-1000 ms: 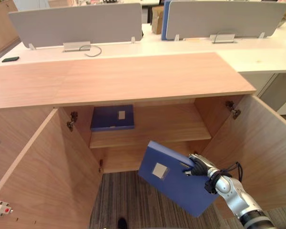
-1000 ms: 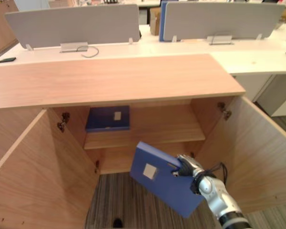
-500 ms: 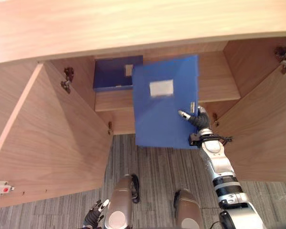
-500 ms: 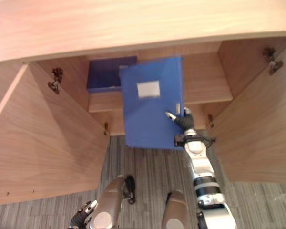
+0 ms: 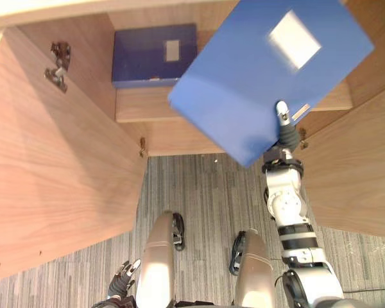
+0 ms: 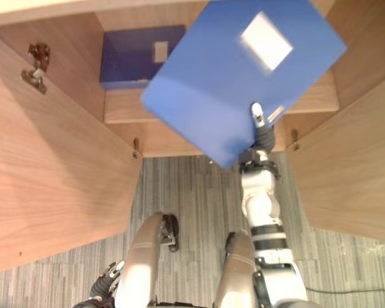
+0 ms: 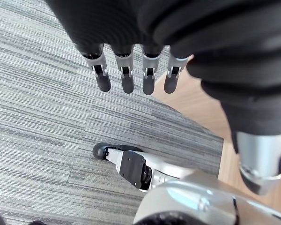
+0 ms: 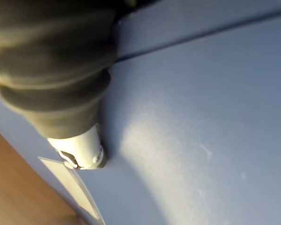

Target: Walk over to the cabinet, pick up the folder, carry it to the office cabinet, place the folder inside the office cabinet, then close the office cabinet door

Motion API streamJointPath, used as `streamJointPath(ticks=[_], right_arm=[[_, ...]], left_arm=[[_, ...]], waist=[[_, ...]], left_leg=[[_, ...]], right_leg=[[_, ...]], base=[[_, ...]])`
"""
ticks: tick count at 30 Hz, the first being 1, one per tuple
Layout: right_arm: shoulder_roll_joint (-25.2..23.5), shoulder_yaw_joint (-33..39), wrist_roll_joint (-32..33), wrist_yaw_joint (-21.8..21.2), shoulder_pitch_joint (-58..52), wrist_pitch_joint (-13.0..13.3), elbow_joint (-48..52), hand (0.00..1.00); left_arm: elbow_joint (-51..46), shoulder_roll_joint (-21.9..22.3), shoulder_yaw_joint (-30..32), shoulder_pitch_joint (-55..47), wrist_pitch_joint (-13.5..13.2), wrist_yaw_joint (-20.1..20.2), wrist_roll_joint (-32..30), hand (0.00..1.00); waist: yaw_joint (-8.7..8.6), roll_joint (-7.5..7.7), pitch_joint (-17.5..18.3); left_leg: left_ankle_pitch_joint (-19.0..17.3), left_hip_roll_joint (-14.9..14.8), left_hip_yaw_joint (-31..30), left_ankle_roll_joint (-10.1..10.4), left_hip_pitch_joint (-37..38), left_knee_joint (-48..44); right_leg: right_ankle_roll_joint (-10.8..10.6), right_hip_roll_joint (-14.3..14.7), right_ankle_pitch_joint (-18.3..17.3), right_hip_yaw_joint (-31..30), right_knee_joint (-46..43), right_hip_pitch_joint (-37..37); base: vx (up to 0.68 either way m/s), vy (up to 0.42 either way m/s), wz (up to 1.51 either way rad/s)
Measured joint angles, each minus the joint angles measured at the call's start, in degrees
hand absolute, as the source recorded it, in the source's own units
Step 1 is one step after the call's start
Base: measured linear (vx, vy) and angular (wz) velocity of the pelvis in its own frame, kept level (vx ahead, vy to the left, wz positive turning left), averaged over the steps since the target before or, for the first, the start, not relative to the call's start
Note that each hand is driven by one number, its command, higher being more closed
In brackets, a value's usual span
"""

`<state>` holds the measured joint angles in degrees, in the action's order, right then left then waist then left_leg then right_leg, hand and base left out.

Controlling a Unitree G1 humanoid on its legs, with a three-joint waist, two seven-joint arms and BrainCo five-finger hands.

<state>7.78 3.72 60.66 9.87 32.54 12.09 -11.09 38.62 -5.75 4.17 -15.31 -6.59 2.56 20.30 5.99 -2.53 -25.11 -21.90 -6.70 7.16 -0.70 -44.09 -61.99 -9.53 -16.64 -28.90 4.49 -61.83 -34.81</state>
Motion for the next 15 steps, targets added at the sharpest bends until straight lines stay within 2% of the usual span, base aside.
streamJointPath(ticks=[2,7,9,11,12,15], right_arm=[[-0.3,1.3,4.3,1.9,5.8,2.7,-3.0,1.0],[0.6,11.2,10.6,6.6,19.1,6.0,-12.7,1.0],[2.5,14.9,13.4,8.5,22.6,7.1,-16.3,1.0],[5.5,20.0,17.9,11.7,27.1,8.2,-20.8,1.0],[6.1,21.0,18.8,12.5,28.3,8.6,-21.7,1.0],[11.4,23.7,21.7,16.3,33.3,9.3,-26.3,1.0]], left_arm=[[0.0,0.0,-0.6,0.2,0.1,-1.0,0.9,0.0],[0.1,-0.1,-1.4,0.5,0.3,-2.3,1.1,0.0],[0.1,-0.1,-1.9,0.7,0.5,-3.0,1.1,0.0],[0.1,-0.1,-2.9,1.1,0.6,-3.8,1.5,0.0],[0.1,0.0,-3.0,1.1,0.6,-3.9,1.7,0.0],[0.0,0.0,-4.9,1.3,0.6,-5.0,1.7,0.0]], waist=[[0.8,-0.09,-0.1],[2.41,-0.36,-0.1],[2.73,-0.86,-0.3],[3.87,-1.51,-0.5],[4.04,-1.58,-0.6],[5.05,-3.07,-1.1]], left_leg=[[0.0,0.6,-1.1,0.0,-2.9,-1.4],[0.7,2.6,-3.2,0.1,-7.1,-2.5],[1.3,3.9,-4.6,0.1,-8.9,-2.5],[1.9,5.3,-5.7,0.2,-10.9,-2.7],[2.1,5.7,-5.9,0.2,-11.5,-2.7],[2.8,7.2,-7.3,0.3,-13.6,-3.0]], right_leg=[[0.1,-0.6,-0.7,1.0,-1.6,-2.0],[0.2,-2.4,-1.6,3.1,-3.2,-4.1],[0.1,-3.4,-2.1,5.0,-3.4,-4.4],[0.0,-4.7,-2.6,6.4,-4.1,-5.4],[-0.1,-4.9,-2.7,6.6,-4.4,-5.8],[0.0,-6.2,-3.4,8.4,-5.2,-6.4]], base=[[-0.03,0.017,0.26],[0.0,0.027,0.31],[0.01,0.021,0.51],[0.02,0.018,0.42],[0.01,0.012,0.38],[0.01,0.004,0.34]])
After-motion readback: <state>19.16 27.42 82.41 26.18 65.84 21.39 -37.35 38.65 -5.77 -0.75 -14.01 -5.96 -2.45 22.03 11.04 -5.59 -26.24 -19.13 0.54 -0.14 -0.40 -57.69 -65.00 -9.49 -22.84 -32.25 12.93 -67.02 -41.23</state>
